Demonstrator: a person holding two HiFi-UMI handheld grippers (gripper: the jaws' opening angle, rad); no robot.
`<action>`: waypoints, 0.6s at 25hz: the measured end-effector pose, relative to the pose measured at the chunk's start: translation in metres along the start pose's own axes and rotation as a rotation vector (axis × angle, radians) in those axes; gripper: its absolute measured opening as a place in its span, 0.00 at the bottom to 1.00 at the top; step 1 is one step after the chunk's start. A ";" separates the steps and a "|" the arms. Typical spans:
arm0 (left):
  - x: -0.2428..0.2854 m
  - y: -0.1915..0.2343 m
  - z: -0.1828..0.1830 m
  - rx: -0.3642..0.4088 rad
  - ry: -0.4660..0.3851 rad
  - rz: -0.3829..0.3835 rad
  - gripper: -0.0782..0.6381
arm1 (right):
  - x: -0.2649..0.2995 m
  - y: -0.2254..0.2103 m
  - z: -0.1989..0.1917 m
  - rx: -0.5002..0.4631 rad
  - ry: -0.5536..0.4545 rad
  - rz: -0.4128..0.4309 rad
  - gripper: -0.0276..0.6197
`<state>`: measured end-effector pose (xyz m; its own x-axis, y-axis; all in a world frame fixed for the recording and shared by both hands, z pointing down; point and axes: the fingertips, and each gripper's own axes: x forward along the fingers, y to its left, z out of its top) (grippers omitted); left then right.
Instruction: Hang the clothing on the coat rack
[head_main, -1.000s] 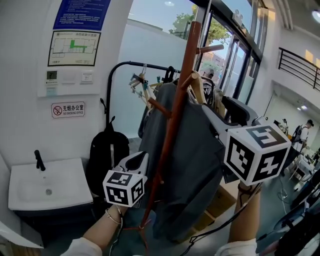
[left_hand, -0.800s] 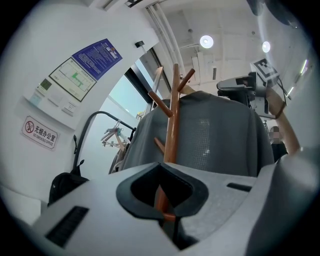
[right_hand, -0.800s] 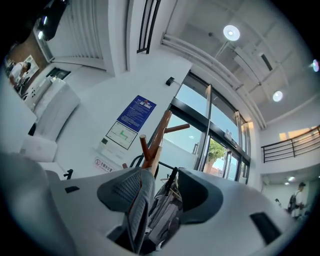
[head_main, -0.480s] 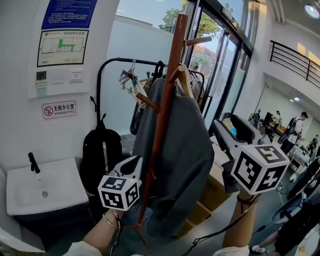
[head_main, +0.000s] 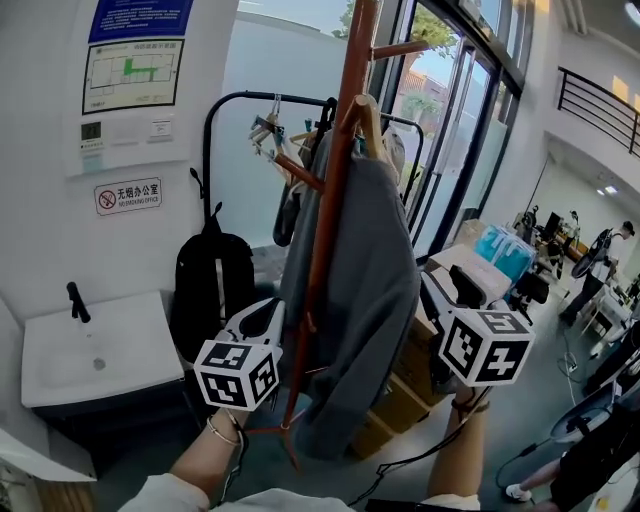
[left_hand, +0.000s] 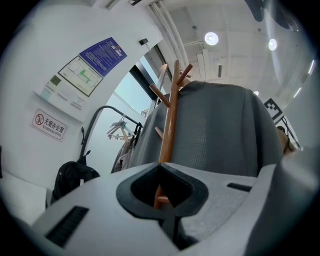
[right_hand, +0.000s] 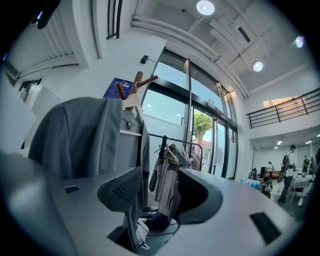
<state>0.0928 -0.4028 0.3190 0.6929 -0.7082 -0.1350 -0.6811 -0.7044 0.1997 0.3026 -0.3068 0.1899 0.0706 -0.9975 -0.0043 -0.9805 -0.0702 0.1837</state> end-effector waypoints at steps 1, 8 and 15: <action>-0.002 0.000 -0.001 -0.002 0.000 0.012 0.12 | 0.003 -0.002 -0.012 0.007 0.015 -0.005 0.43; -0.013 -0.007 -0.021 -0.028 0.025 0.076 0.12 | 0.016 -0.007 -0.100 0.075 0.117 -0.025 0.40; -0.034 -0.018 -0.051 -0.064 0.064 0.128 0.12 | 0.004 0.008 -0.161 0.110 0.196 -0.001 0.34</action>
<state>0.0936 -0.3636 0.3699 0.6162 -0.7865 -0.0422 -0.7502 -0.6024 0.2727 0.3249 -0.3100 0.3493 0.0950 -0.9774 0.1890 -0.9938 -0.0820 0.0755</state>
